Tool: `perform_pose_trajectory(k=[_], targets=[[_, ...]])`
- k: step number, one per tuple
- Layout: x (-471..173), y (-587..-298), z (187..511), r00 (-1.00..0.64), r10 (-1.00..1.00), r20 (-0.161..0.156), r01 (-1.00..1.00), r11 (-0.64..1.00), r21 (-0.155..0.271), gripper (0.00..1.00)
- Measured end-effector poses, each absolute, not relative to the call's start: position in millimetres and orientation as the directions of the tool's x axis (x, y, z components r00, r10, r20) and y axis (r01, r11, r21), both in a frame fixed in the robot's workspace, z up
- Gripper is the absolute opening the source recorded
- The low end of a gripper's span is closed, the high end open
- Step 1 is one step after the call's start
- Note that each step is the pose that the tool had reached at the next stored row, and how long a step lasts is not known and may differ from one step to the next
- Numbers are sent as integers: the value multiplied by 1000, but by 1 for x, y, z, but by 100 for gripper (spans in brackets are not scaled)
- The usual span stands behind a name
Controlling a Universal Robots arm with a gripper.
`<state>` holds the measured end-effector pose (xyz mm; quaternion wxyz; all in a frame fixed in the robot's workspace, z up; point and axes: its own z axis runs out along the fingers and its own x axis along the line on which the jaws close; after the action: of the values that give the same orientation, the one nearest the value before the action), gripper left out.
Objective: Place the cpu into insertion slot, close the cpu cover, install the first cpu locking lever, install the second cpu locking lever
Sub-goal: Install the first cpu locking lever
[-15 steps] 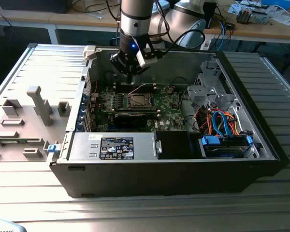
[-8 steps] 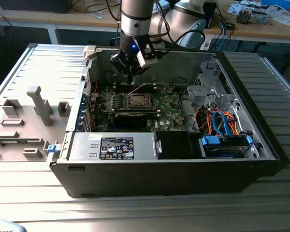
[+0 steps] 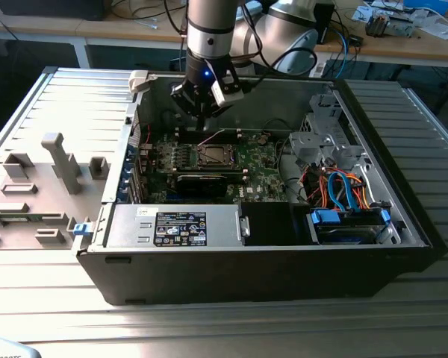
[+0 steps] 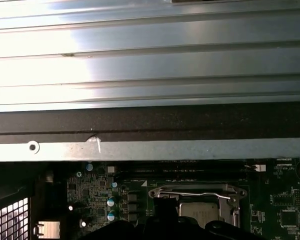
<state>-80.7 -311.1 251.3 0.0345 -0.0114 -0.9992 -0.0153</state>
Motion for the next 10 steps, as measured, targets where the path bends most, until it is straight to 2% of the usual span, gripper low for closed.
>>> perform_pose_trajectory(k=[10], targets=[[-80,-308,244,-997,22,69,24,999,30,11]])
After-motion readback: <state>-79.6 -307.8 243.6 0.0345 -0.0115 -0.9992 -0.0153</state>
